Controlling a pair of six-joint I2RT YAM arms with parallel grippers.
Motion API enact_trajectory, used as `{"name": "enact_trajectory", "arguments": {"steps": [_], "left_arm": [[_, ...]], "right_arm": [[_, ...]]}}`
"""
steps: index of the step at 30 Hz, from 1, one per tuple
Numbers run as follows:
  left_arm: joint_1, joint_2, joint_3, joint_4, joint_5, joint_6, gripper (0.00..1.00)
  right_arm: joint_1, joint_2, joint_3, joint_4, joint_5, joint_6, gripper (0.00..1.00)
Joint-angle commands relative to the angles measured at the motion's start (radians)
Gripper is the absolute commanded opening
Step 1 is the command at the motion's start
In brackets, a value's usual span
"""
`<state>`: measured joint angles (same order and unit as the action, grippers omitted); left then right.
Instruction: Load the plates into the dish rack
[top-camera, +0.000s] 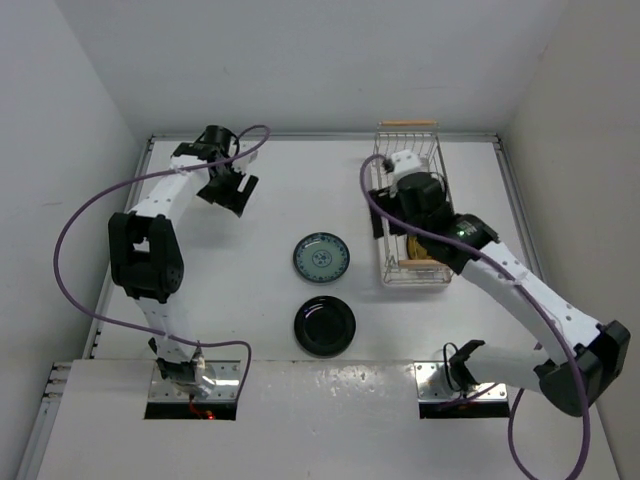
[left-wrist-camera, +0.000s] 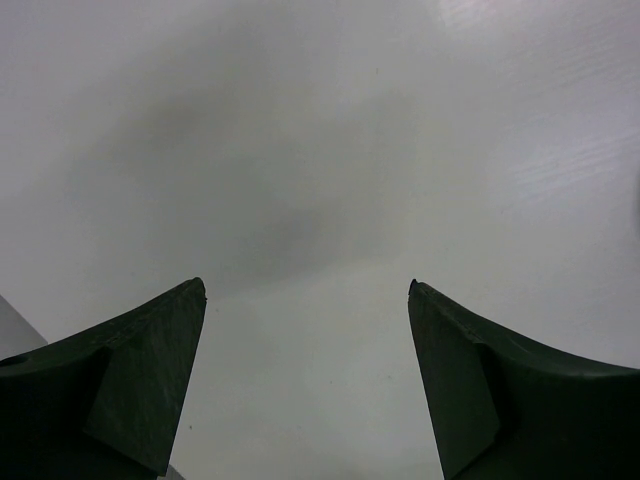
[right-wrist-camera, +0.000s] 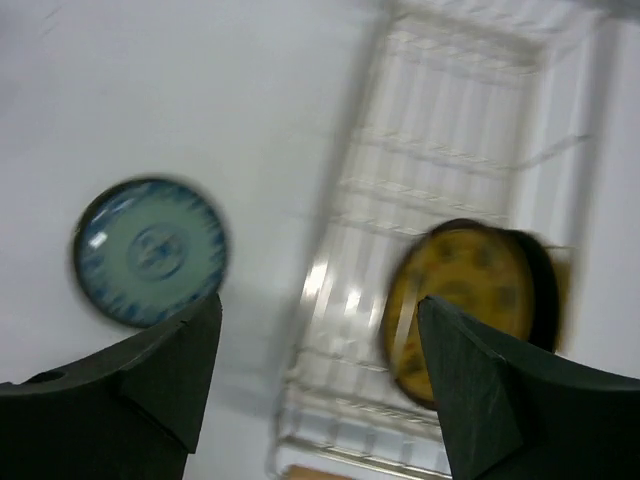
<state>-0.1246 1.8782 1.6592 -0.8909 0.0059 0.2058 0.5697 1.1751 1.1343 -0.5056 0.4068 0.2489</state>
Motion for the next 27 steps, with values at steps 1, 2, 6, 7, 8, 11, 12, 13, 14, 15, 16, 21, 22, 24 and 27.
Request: {"name": "enact_trajectory", "arguments": {"steps": [1, 2, 6, 7, 8, 11, 12, 13, 14, 15, 16, 21, 22, 24, 27], "left_arm": [[-0.001, -0.115, -0.071, -0.005, -0.064, 0.015, 0.87], [-0.001, -0.131, -0.091, -0.005, -0.075, 0.015, 0.87], [-0.001, -0.203, -0.185, 0.018, -0.084, 0.024, 0.87], [0.009, -0.215, -0.217, 0.029, -0.084, 0.024, 0.87], [0.01, -0.235, -0.229, 0.039, -0.093, 0.024, 0.87], [0.02, -0.251, -0.26, 0.05, -0.093, 0.015, 0.87], [0.032, -0.263, -0.271, 0.05, -0.084, 0.015, 0.87], [0.033, -0.272, -0.271, 0.05, -0.084, 0.015, 0.87], [0.033, -0.272, -0.271, 0.05, -0.084, 0.015, 0.87], [0.042, -0.284, -0.282, 0.05, -0.084, 0.015, 0.87], [0.042, -0.301, -0.291, 0.05, -0.084, 0.015, 0.87], [0.042, -0.329, -0.311, 0.06, -0.052, 0.015, 0.87], [0.042, -0.329, -0.311, 0.06, -0.052, 0.015, 0.87], [0.042, -0.329, -0.3, 0.06, -0.052, 0.015, 0.87], [0.042, -0.34, -0.3, 0.06, -0.052, 0.015, 0.87]], "right_arm": [[0.097, 0.063, -0.092, -0.048, -0.264, 0.046, 0.78], [0.177, 0.07, -0.103, -0.054, -0.304, 0.055, 0.78], [0.33, 0.055, -0.249, 0.056, -0.31, 0.163, 0.78], [0.396, 0.054, -0.295, 0.099, -0.304, 0.18, 0.78], [0.419, 0.073, -0.33, 0.136, -0.259, 0.194, 0.78], [0.49, 0.135, -0.393, 0.251, -0.217, 0.222, 0.78], [0.499, 0.193, -0.403, 0.274, -0.218, 0.222, 0.78], [0.495, 0.217, -0.41, 0.301, -0.211, 0.239, 0.78], [0.498, 0.256, -0.41, 0.309, -0.197, 0.251, 0.78], [0.496, 0.282, -0.41, 0.309, -0.153, 0.259, 0.78], [0.49, 0.293, -0.406, 0.287, -0.129, 0.295, 0.78], [0.469, 0.316, -0.49, 0.331, -0.133, 0.351, 0.77], [0.466, 0.32, -0.502, 0.376, -0.147, 0.351, 0.77], [0.467, 0.345, -0.527, 0.41, -0.206, 0.333, 0.7], [0.466, 0.379, -0.539, 0.463, -0.301, 0.311, 0.52]]}}
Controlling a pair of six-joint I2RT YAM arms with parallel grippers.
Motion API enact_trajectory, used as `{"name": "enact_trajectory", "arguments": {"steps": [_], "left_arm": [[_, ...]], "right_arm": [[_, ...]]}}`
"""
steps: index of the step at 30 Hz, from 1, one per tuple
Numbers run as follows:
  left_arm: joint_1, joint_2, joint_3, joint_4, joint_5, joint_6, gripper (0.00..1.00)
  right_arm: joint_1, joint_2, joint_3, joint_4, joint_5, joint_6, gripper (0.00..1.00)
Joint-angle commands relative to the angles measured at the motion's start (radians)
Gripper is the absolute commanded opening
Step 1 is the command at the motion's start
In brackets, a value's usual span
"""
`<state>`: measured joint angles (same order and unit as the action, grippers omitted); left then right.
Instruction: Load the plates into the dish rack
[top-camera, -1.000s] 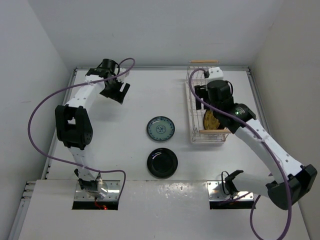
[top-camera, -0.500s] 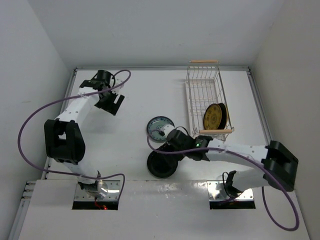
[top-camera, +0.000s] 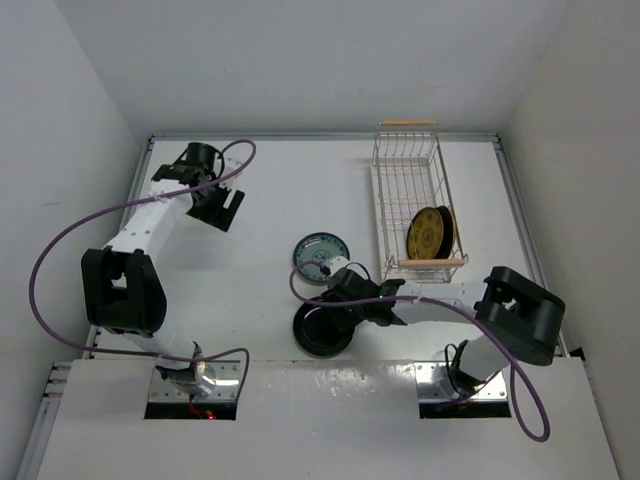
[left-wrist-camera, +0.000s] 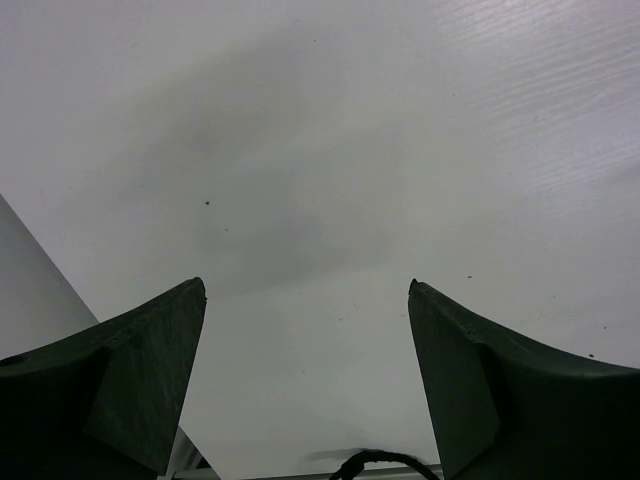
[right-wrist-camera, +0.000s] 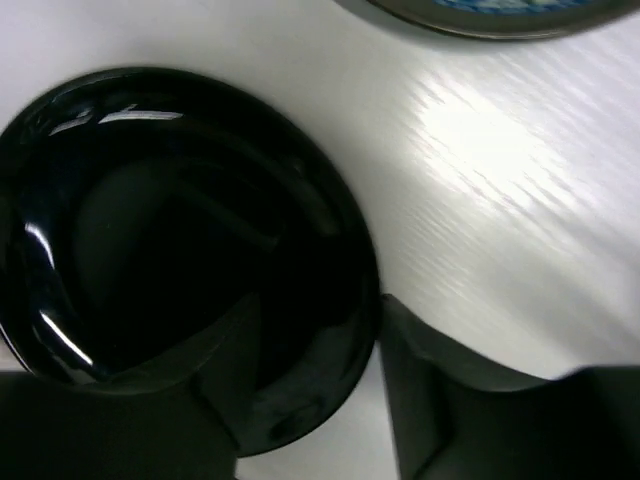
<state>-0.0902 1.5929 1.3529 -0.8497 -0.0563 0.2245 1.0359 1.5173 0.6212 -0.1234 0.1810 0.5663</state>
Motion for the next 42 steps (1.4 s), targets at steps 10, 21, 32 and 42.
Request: {"name": "enact_trajectory", "arguments": {"steps": [10, 21, 32, 42], "left_arm": [[0.017, -0.063, 0.006, 0.018, 0.01, -0.004, 0.87], [0.017, -0.045, 0.006, 0.018, 0.01, -0.004, 0.87], [0.026, -0.045, 0.006, 0.018, 0.01, -0.004, 0.88], [0.026, -0.045, 0.015, 0.018, 0.029, -0.004, 0.88]], "right_arm": [[-0.007, -0.025, -0.103, 0.056, -0.098, -0.014, 0.0], [-0.043, -0.325, 0.297, -0.169, 0.081, -0.126, 0.0], [-0.189, -0.439, 0.537, -0.317, 0.541, -0.299, 0.0], [-0.52, -0.41, 0.525, -0.308, 0.804, -0.543, 0.0]]}}
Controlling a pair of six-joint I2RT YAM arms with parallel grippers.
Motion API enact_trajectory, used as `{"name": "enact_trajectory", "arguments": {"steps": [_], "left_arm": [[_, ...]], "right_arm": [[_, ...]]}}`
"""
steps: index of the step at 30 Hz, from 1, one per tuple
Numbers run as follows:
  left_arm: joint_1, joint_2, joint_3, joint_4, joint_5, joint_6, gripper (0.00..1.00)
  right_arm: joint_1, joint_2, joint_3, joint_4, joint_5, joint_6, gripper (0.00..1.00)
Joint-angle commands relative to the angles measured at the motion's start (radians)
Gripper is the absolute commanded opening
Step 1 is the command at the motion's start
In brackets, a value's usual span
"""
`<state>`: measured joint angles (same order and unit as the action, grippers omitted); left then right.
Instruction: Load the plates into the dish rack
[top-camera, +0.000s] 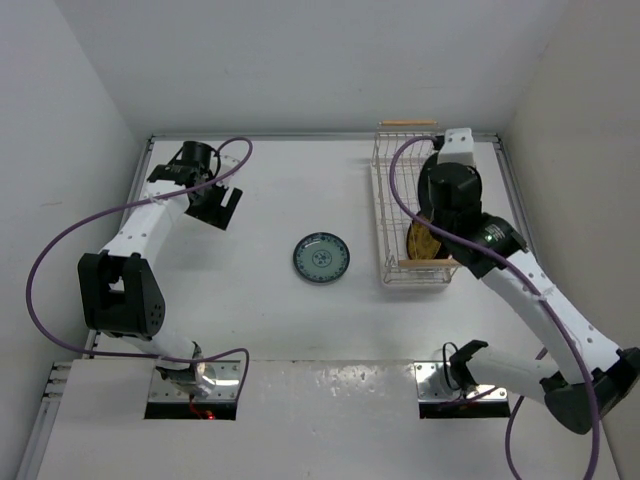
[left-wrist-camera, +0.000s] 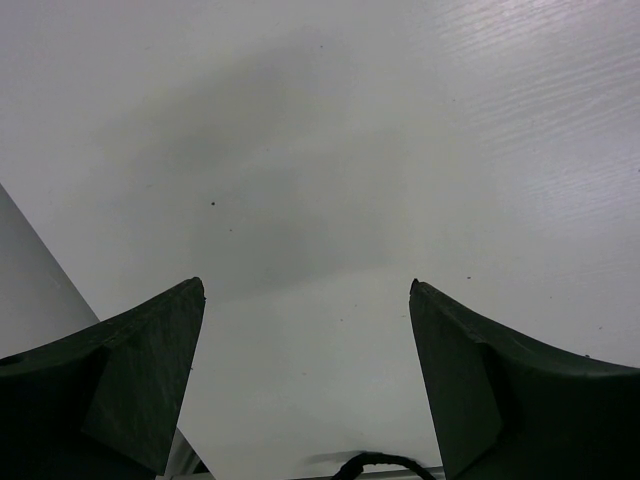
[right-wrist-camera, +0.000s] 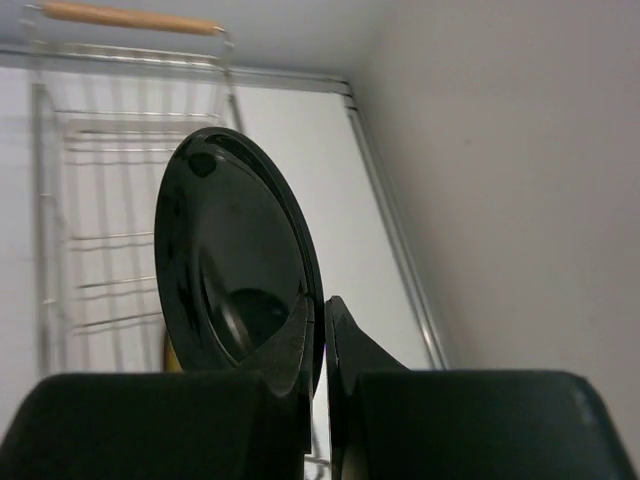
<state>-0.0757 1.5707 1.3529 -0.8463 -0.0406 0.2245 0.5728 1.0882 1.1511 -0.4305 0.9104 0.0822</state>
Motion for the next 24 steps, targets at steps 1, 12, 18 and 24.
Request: {"name": "enact_trajectory", "arguments": {"steps": [1, 12, 18, 24], "left_arm": [[0.011, -0.023, 0.015, 0.015, 0.013, -0.004, 0.88], [0.02, -0.023, 0.015, 0.015, 0.013, -0.004, 0.88], [0.02, -0.023, 0.015, 0.015, 0.013, -0.004, 0.88], [0.02, -0.032, 0.006, 0.015, 0.022, -0.004, 0.88]], "right_arm": [[-0.065, 0.025, -0.014, -0.002, 0.053, -0.039, 0.0], [-0.093, 0.056, -0.165, 0.076, -0.042, 0.073, 0.0], [0.007, 0.117, -0.199, 0.101, 0.06, -0.018, 0.0], [0.058, 0.193, -0.205, 0.023, 0.165, 0.042, 0.0]]}}
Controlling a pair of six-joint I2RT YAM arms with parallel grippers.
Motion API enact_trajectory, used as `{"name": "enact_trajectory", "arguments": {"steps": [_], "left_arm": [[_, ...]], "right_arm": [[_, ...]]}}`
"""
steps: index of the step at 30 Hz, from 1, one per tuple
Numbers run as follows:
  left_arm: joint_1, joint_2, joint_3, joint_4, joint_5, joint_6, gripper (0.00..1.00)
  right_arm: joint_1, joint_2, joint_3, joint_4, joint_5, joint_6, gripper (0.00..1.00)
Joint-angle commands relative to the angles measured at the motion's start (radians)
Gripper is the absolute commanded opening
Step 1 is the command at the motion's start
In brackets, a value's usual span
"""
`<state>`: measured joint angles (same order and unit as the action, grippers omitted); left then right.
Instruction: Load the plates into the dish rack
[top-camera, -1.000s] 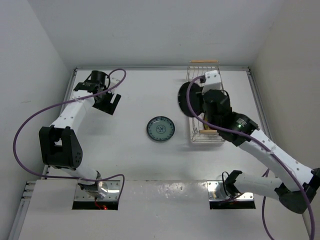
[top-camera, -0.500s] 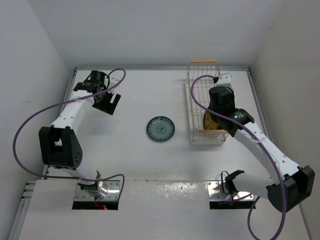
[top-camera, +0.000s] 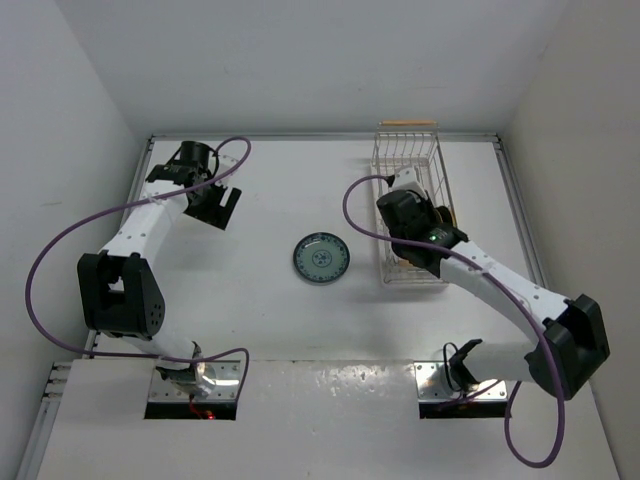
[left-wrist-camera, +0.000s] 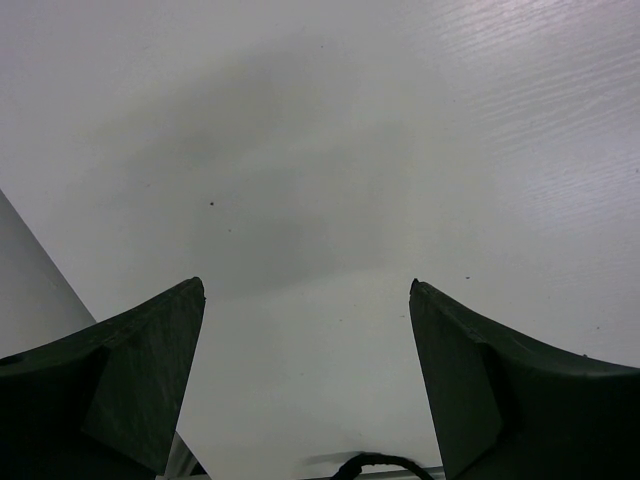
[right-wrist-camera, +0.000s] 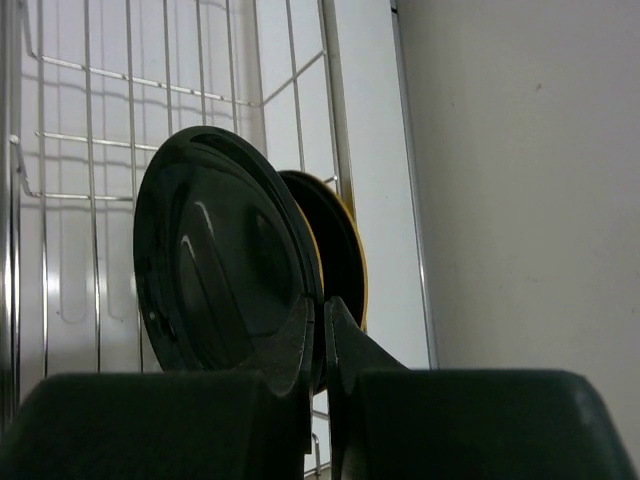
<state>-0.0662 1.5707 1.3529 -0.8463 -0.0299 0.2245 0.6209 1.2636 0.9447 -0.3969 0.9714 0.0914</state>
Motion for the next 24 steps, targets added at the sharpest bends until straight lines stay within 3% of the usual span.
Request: {"name": "enact_trajectory", "arguments": {"steps": [1, 17, 19, 20, 24], "left_arm": [[0.02, -0.032, 0.006, 0.015, 0.012, -0.004, 0.88], [0.02, -0.032, -0.003, 0.015, 0.012, -0.004, 0.88], [0.02, -0.032, -0.003, 0.015, 0.012, -0.004, 0.88], [0.02, -0.032, -0.003, 0.015, 0.012, -0.004, 0.88], [0.02, -0.032, -0.003, 0.015, 0.021, -0.004, 0.88]], "right_arm": [[0.011, 0.022, 0.005, -0.023, 0.107, 0.045, 0.0], [0.049, 0.052, -0.067, -0.097, 0.044, 0.226, 0.01], [0.051, 0.06, -0.055, -0.1, 0.035, 0.222, 0.13], [0.048, 0.063, -0.038, -0.103, 0.03, 0.214, 0.28], [0.063, 0.051, 0.002, -0.089, 0.004, 0.159, 0.38]]}}
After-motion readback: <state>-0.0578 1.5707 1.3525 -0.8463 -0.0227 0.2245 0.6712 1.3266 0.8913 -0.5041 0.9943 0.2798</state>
